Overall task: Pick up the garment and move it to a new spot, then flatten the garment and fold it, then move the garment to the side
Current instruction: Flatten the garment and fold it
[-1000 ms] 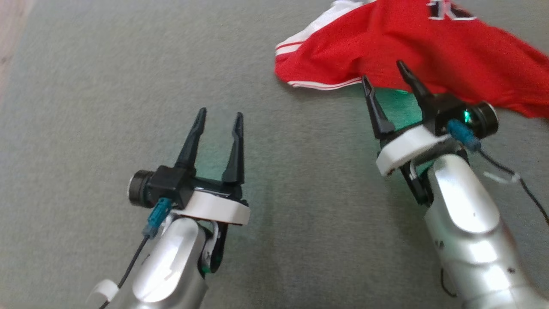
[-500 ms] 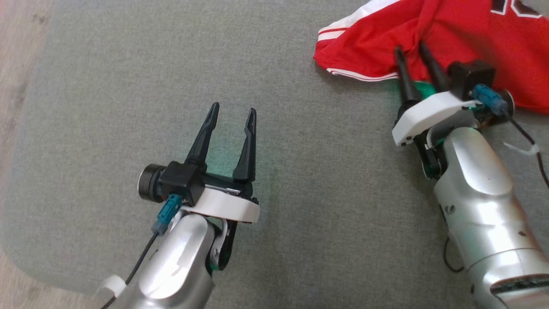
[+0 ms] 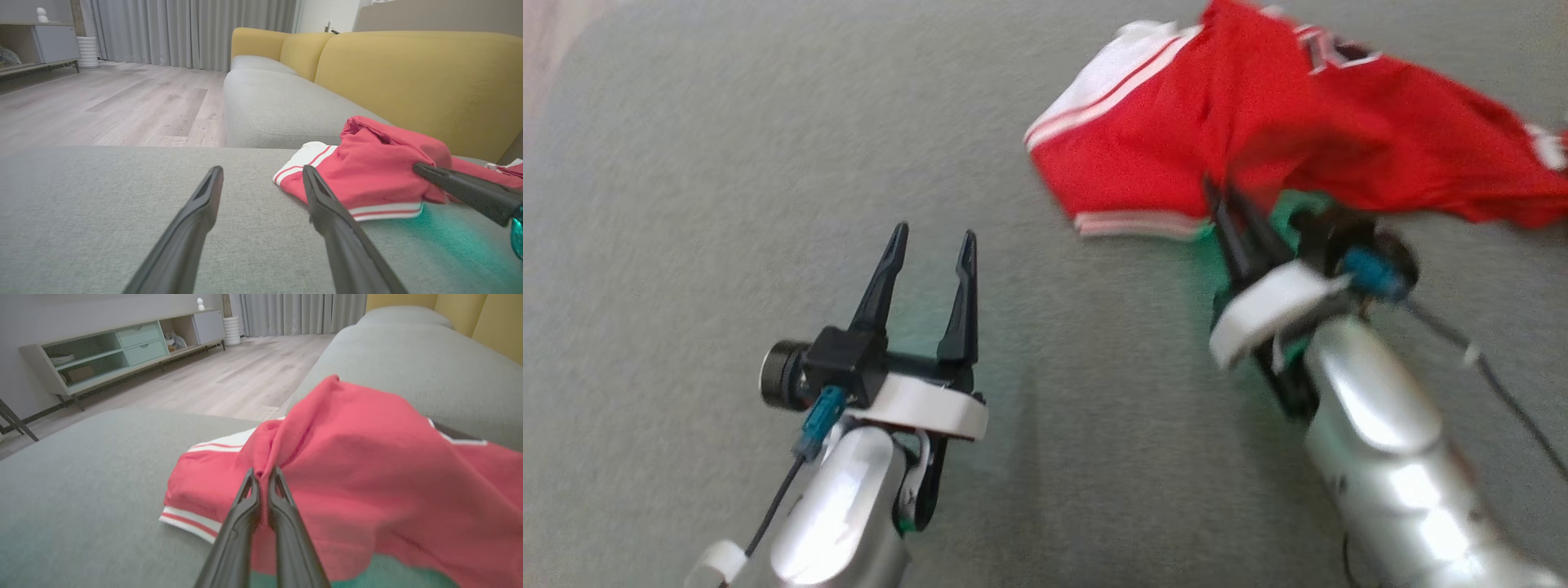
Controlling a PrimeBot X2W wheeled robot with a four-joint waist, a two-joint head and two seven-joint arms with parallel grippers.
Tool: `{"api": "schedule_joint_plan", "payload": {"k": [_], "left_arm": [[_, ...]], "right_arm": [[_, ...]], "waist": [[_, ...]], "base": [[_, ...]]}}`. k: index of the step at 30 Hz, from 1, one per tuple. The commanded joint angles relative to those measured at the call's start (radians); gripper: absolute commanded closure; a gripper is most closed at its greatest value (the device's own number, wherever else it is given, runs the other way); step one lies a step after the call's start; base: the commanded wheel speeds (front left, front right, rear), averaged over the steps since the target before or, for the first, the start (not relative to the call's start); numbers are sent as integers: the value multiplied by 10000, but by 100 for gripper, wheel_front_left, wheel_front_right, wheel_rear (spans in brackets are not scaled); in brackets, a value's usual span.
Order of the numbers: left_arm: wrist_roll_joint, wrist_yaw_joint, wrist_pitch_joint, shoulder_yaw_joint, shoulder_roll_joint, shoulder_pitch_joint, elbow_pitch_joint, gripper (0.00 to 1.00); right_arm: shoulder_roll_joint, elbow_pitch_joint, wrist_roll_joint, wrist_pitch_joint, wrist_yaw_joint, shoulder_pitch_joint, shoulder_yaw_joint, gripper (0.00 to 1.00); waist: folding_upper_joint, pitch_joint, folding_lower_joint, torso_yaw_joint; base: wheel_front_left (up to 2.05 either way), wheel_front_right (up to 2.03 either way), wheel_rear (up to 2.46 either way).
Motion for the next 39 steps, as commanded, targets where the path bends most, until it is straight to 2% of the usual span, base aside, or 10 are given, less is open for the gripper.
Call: {"api": "schedule_joint_plan", "payload": {"k": [1, 6, 10, 12, 16, 24, 32, 39], "left_arm": [[121, -50, -95, 427, 76, 26, -211, 0], [209, -175, -95, 691, 76, 388, -83, 0], [189, -221, -95, 796, 76, 613, -49, 0], [176, -243, -95, 809, 76, 676, -36, 0], [188, -287, -95, 791, 76, 675, -18, 0], [253, -343, -95, 759, 76, 541, 10, 0], [261, -366, -95, 662, 76, 342, 98, 0], [409, -607, -95, 170, 76, -280, 687, 0]], "right_arm": [[161, -428, -8, -37, -7, 423, 299, 100], [-332, -1047, -355, 519, -7, 1816, 512, 100], [-867, -1625, -407, 1316, -7, 2933, 46, 100], [-1019, -1979, -522, 1536, -7, 3345, -390, 0], [-950, -2666, -649, 1529, -7, 3706, -1011, 0], [-224, -4427, -763, 721, -7, 3902, -1841, 0], [64, -4189, -1561, 764, -7, 3646, -2154, 0], [146, -3968, -1580, 688, -7, 3250, -2117, 0]], "waist": [[0, -653, 1, -739], [0, -1265, 1, -1457], [0, -1567, 1, -1835], [0, -1624, 1, -1940], [0, -1628, 1, -1981], [0, -1434, 1, -1707], [0, -1046, 1, -1425], [0, -627, 1, -1632]], "base": [[0, 0, 0], [0, 0, 0], [0, 0, 0], [0, 0, 0], [0, 0, 0], [0, 0, 0], [0, 0, 0], [0, 0, 0]]}}
